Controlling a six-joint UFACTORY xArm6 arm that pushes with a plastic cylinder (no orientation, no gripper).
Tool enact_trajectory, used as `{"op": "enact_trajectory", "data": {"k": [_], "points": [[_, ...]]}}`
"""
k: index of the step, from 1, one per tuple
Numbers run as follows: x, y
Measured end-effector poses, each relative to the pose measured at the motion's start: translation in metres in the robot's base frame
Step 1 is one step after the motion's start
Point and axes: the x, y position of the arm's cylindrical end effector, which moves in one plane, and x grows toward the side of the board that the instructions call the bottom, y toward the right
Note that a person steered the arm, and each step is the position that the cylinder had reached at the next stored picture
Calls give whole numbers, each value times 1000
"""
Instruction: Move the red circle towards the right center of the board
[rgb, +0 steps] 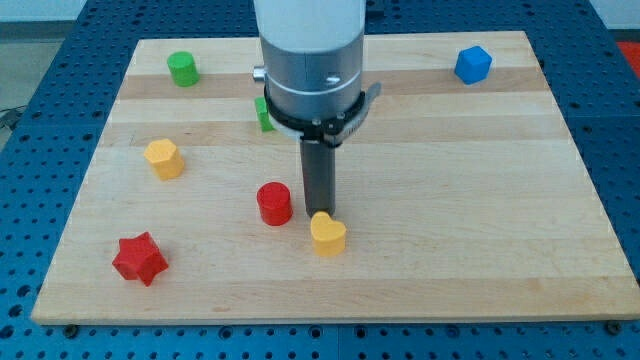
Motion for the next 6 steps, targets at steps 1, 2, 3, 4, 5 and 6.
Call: {"op": "enact_trajectory", "data": {"k": [1, 2, 3, 4, 5, 6], "points": [[17, 0], [22, 0], [19, 2], [-5, 7], [-27, 7], [-42, 3]]}}
